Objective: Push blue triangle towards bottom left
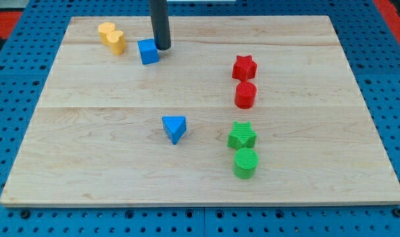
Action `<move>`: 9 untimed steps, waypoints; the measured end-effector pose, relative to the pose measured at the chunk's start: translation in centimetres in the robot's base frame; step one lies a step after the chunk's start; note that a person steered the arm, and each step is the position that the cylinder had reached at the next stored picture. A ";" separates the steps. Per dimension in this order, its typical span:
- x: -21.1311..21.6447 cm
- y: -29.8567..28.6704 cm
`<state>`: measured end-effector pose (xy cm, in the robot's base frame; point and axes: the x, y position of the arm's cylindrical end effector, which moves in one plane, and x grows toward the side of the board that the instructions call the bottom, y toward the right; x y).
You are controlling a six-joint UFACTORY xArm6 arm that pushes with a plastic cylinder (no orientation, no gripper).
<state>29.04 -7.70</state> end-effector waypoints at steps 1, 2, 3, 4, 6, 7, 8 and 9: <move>0.9 0.0; 1.6 -1.8; 1.6 -5.0; 2.3 -2.8; 11.3 6.1; 16.2 6.1; 19.2 5.8; 19.7 5.8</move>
<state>48.74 -1.87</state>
